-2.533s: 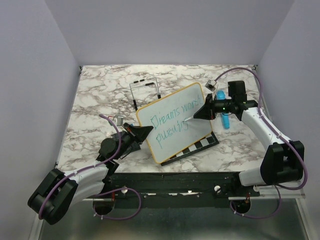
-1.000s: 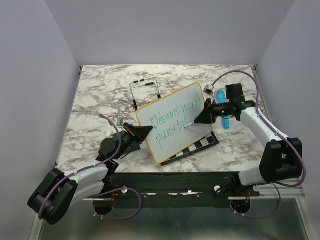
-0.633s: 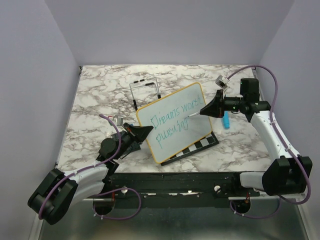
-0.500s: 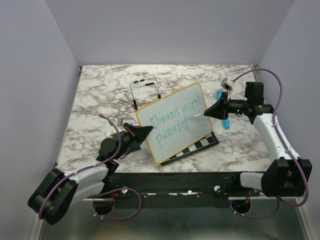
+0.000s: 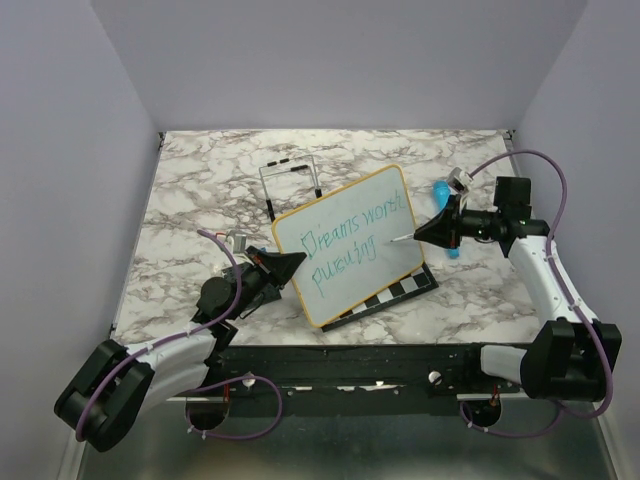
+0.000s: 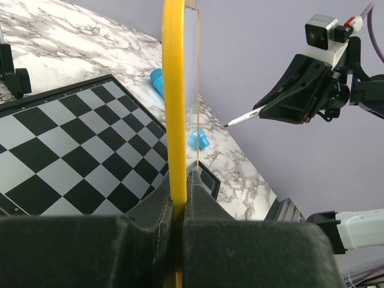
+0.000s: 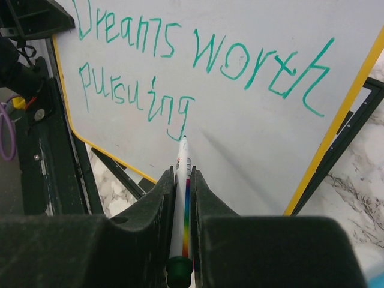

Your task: Write a sentence on the whiteboard

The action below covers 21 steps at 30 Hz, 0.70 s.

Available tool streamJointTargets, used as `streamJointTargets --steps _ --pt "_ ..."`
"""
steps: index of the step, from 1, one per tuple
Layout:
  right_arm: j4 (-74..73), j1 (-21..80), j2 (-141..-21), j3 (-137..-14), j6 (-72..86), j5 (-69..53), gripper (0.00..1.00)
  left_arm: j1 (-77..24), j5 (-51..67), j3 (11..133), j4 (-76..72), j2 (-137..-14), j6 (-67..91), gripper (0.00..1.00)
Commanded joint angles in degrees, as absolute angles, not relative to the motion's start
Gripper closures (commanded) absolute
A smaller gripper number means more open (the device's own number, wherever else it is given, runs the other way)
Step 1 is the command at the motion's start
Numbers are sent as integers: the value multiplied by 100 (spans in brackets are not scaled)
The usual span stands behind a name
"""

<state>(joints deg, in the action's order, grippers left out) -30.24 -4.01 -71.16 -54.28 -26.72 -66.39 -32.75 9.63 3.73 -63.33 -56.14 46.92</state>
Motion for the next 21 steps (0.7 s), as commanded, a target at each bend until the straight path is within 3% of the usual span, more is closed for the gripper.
streamJointTargets --steps 1,21 --pt "-2716 -439 -6847 -5203 -2804 -6530 99 -3305 1055 264 -6223 -5537 4263 100" --pt "-2285 -439 -6487 -4860 -2786 -6486 99 -3305 1011 316 -5985 -5317 4342 100"
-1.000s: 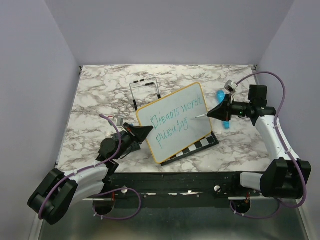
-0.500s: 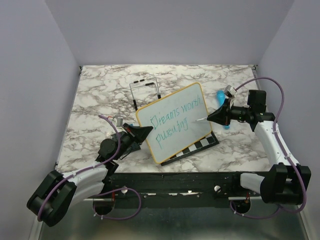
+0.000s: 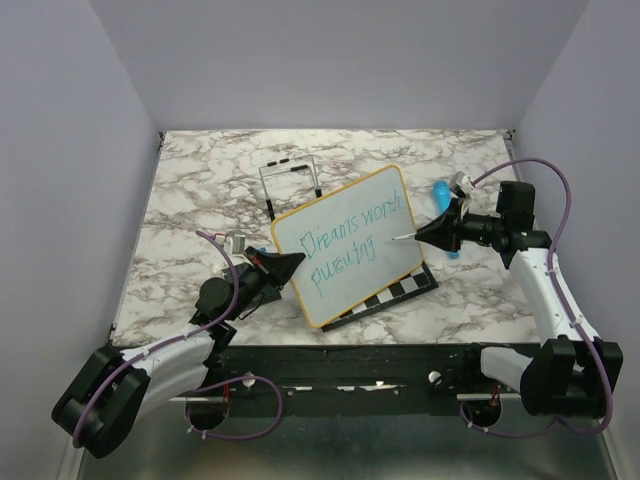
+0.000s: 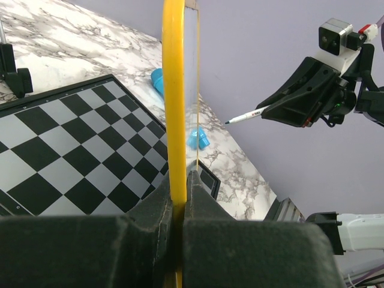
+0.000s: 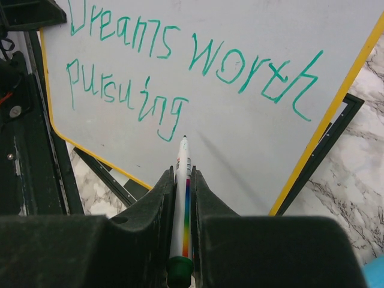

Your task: Write a sentence on the whiteboard

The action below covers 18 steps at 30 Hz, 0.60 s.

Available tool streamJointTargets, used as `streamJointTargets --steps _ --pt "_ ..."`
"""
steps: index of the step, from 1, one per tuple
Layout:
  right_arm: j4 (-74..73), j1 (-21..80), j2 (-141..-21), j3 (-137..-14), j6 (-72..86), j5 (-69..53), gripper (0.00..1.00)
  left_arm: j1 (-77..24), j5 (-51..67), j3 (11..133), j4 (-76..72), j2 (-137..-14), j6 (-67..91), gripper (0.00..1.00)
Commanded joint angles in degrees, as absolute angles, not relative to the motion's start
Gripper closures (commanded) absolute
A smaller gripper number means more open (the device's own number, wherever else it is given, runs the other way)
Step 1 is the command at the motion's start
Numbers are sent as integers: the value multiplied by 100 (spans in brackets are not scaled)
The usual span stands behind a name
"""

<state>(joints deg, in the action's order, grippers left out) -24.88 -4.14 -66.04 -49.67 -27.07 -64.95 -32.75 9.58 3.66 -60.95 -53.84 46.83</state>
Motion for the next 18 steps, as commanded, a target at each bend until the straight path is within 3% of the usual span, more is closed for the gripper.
streamJointTargets --steps 1,18 --pt "-2268 -439 -6469 -4852 -2786 -6504 99 -3305 1002 308 -5985 -5300 4359 100" --pt "-2171 -361 -6372 -4658 -2742 -7110 99 -3305 870 325 -5915 -5247 4447 100"
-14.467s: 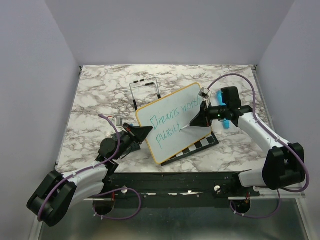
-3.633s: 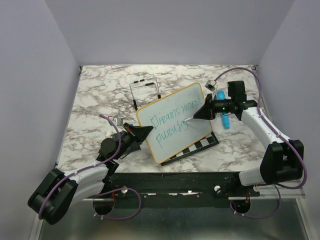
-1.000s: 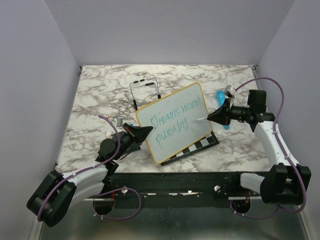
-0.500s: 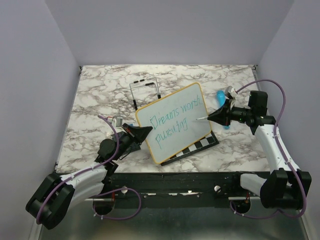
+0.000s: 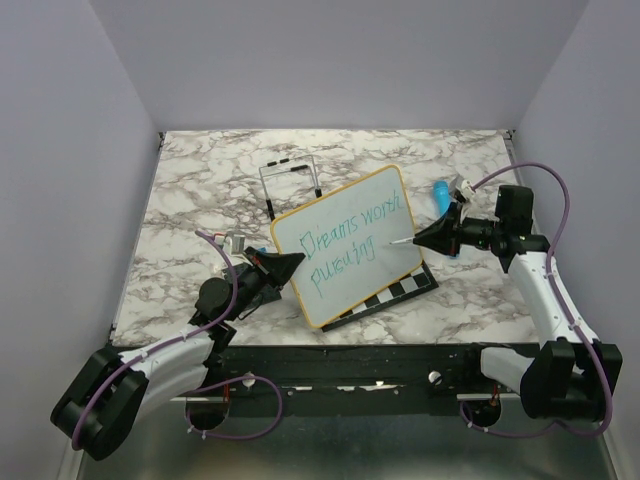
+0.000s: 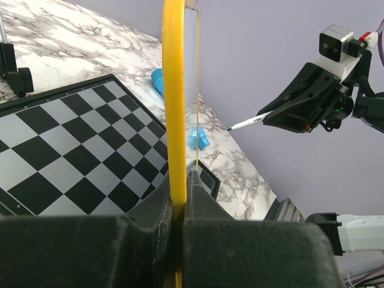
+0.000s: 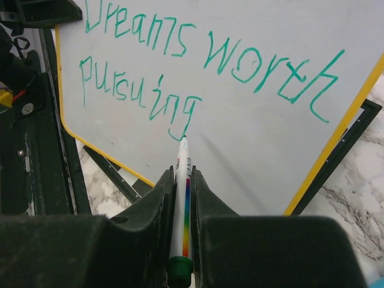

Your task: Write a sentence on the whiteboard

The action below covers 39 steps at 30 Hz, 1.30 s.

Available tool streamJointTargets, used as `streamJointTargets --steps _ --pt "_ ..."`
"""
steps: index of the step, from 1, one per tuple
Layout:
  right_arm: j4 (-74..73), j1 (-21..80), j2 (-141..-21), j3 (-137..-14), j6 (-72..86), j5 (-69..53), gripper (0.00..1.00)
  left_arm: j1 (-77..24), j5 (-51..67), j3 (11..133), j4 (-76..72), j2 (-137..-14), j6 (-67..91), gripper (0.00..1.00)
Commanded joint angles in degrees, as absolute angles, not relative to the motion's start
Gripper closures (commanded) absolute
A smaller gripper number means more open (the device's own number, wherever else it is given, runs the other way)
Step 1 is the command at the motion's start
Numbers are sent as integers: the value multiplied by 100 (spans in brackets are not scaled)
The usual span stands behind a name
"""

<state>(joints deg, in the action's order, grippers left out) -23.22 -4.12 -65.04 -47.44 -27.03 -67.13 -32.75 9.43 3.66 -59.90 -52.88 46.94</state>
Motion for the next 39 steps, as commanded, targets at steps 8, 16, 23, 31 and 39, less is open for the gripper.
streamJointTargets --steps 8,16,23,31,39 --pt "-2399 -9 -6494 -4772 -2882 -7268 99 -3296 800 352 -6117 -5370 4640 100" --pt "-2962 184 -6636 -5080 -3050 -7374 99 -3305 747 413 -6056 -5317 4720 100" --pt "-2874 413 -6548 -5107 -2848 -7198 99 -3313 668 413 -6038 -5159 4808 100" --pt "-2821 475 -6434 -5098 -2777 -7154 99 -3313 580 413 -6108 -5089 4948 100" --pt "-2777 519 -6363 -5098 -2698 -7137 99 -3322 457 413 -6056 -4948 5027 100"
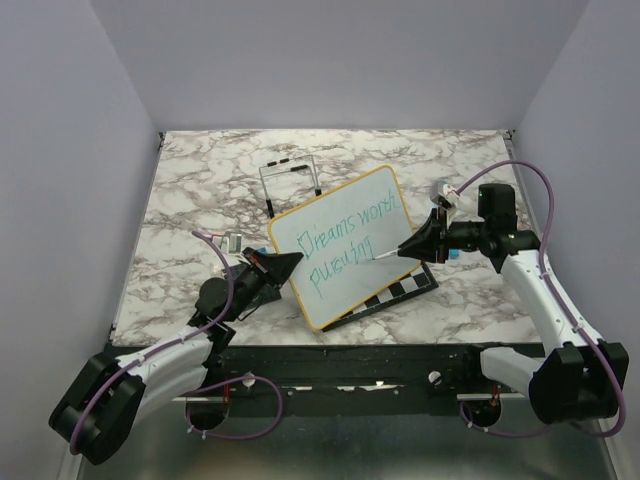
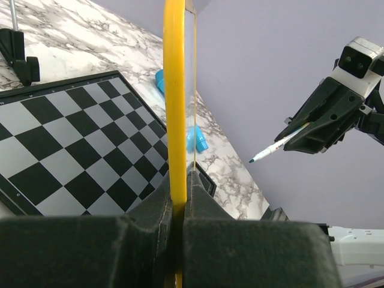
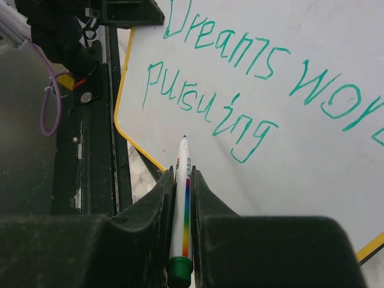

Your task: Write a sentence on the whiteboard

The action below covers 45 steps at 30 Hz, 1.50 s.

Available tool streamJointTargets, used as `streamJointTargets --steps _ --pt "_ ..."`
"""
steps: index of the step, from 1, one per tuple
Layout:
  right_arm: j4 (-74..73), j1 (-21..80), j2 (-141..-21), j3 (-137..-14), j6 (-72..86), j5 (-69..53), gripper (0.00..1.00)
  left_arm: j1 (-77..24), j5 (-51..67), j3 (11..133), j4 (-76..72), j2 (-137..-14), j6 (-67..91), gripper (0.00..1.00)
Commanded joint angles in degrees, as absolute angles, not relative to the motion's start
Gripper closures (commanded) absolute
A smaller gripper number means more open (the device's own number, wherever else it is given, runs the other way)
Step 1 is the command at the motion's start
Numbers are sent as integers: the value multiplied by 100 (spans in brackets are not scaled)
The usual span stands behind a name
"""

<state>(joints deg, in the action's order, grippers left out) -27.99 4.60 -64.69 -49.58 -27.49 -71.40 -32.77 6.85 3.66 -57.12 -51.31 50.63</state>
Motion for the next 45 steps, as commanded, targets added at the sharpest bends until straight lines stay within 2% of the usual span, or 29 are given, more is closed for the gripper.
streamJointTargets --steps 1,9,13,16,20,26,34,45 --pt "-2786 510 -6355 -5098 -2698 -7128 99 -3322 448 413 -6038 -4922 5027 100" --pt "-2892 677 -6109 -5141 -2882 -6874 99 -3322 387 536 -5968 -4939 5054 100" --pt "-2812 650 -6178 -5378 -2794 -6197 99 -3322 387 466 -5985 -4948 5054 100" --pt "-2892 755 -6179 -5318 -2918 -6652 99 -3322 360 448 -5968 -4957 5036 100" --pt "-2559 2227 -5933 -4757 -3191 -5820 99 -3322 255 492 -6003 -5054 5141 100" --pt "-1942 3163 -6152 -4737 -3050 -5599 99 -3322 79 439 -6118 -4993 5388 100" --pt "-2355 3147 -6161 -4790 -3305 -5247 99 -3322 44 483 -5713 -4614 5291 100" --pt "-2522 2277 -6179 -4852 -2989 -6090 99 -3322 35 501 -5713 -4632 5203 100"
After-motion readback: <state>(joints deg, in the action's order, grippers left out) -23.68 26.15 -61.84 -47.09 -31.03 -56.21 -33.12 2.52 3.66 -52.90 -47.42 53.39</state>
